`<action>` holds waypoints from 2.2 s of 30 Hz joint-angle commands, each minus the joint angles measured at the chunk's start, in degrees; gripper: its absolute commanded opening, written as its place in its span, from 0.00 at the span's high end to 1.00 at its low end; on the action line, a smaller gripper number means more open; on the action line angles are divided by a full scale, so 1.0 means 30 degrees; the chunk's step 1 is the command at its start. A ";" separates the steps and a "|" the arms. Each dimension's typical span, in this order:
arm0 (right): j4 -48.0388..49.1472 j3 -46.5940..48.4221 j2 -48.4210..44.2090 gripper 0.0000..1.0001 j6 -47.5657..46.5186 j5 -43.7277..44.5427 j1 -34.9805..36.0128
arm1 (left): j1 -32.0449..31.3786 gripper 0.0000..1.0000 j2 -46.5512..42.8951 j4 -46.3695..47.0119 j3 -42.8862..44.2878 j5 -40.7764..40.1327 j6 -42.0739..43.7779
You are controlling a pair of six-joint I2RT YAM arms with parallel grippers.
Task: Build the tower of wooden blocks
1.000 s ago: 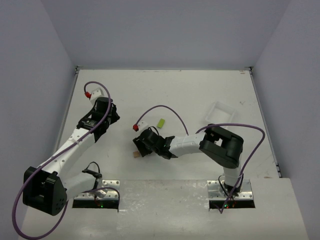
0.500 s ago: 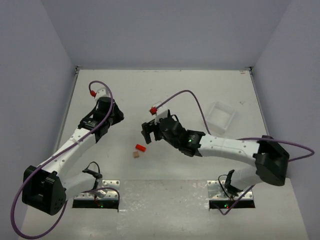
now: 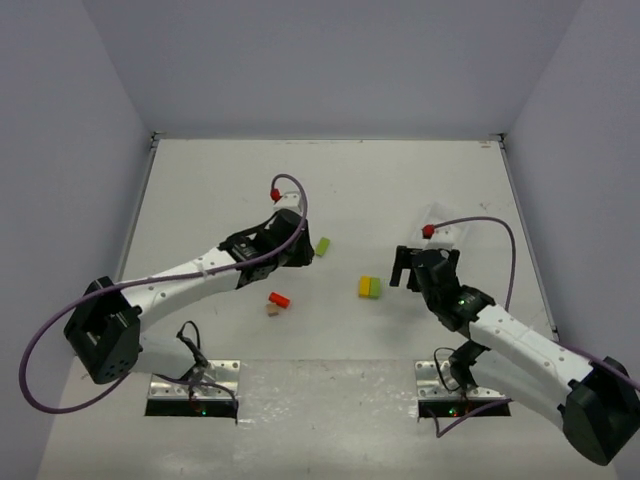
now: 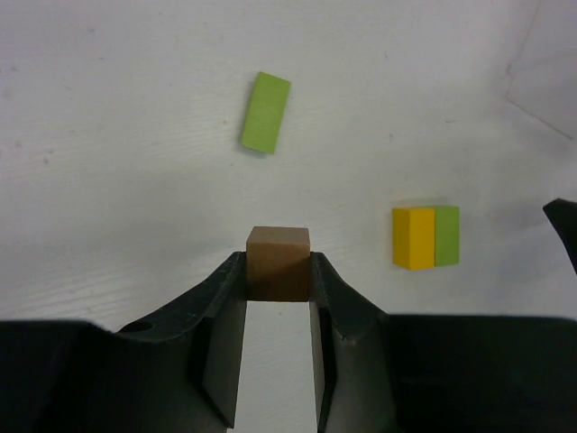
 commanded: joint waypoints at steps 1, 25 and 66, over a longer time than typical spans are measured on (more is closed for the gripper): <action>-0.2003 -0.0278 -0.0228 0.01 0.1408 0.0225 -0.3364 | -0.2792 1.00 0.2077 0.0895 0.2343 -0.0589 0.0105; -0.4100 -0.1563 -0.2747 0.01 0.2896 0.0349 -0.5337 | -0.7146 1.00 1.1545 -0.3491 1.0964 -0.4095 -0.3926; -0.4083 -0.1683 -0.2786 0.01 0.3018 0.0248 -0.5337 | -0.7457 0.88 1.3402 -0.5420 1.2848 -0.4688 -0.4718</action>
